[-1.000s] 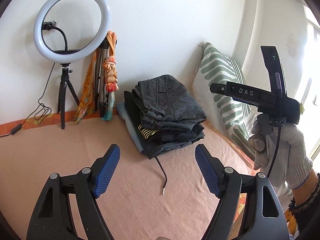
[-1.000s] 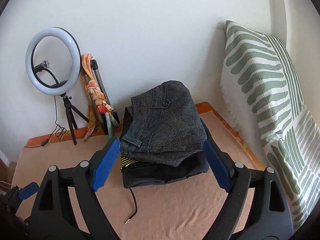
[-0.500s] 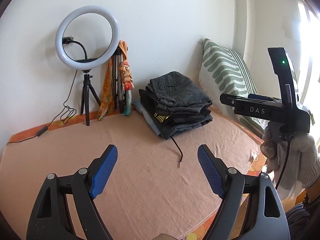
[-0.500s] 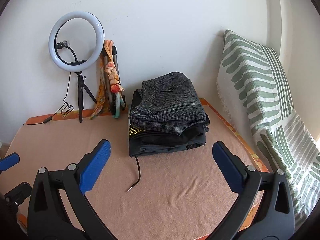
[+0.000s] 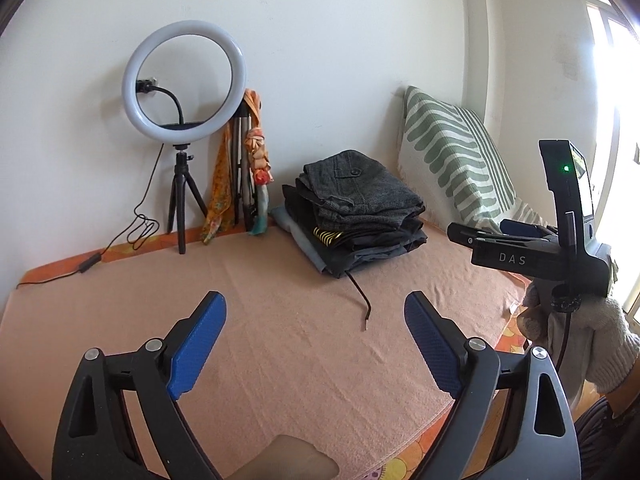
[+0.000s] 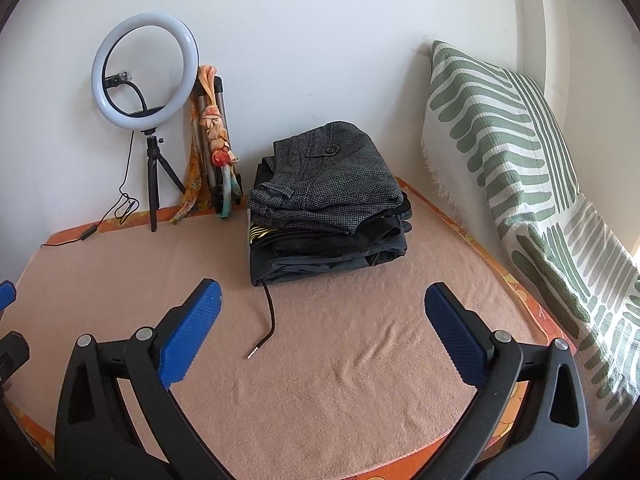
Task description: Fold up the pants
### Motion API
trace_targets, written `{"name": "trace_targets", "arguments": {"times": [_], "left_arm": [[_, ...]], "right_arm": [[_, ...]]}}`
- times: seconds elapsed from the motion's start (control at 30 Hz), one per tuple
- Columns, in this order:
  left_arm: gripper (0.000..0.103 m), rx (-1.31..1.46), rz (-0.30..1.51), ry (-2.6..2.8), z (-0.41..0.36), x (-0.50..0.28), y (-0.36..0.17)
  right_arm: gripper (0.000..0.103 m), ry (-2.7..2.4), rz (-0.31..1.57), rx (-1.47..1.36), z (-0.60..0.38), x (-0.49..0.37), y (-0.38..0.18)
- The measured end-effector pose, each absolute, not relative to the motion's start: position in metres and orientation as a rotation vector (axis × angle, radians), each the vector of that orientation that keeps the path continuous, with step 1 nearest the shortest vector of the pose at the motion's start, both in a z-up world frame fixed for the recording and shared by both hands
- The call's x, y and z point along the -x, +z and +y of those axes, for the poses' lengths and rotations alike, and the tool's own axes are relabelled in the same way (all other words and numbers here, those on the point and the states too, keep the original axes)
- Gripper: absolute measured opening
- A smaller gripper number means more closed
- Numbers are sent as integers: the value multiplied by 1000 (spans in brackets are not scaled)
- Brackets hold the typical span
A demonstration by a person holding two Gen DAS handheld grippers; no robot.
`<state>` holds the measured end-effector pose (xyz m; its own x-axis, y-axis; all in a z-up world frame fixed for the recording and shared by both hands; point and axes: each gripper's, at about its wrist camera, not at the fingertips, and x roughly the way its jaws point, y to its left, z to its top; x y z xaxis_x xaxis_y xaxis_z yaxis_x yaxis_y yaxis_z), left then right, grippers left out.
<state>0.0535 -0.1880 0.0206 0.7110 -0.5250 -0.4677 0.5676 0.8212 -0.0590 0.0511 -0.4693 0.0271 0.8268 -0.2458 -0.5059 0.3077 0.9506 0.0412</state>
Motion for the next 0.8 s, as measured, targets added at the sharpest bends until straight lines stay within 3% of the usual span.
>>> {"name": "trace_targets", "arguments": {"times": [0.1, 0.3, 0.8], "left_arm": [[102, -99, 480, -593, -187, -52, 18], [102, -126, 416, -565, -185, -45, 20], [102, -139, 473, -564, -183, -49, 9]], "right_arm": [[103, -292, 528, -119, -469, -52, 20], [103, -282, 528, -103, -466, -49, 14], [103, -307, 505, -174, -473, -43, 15]]}}
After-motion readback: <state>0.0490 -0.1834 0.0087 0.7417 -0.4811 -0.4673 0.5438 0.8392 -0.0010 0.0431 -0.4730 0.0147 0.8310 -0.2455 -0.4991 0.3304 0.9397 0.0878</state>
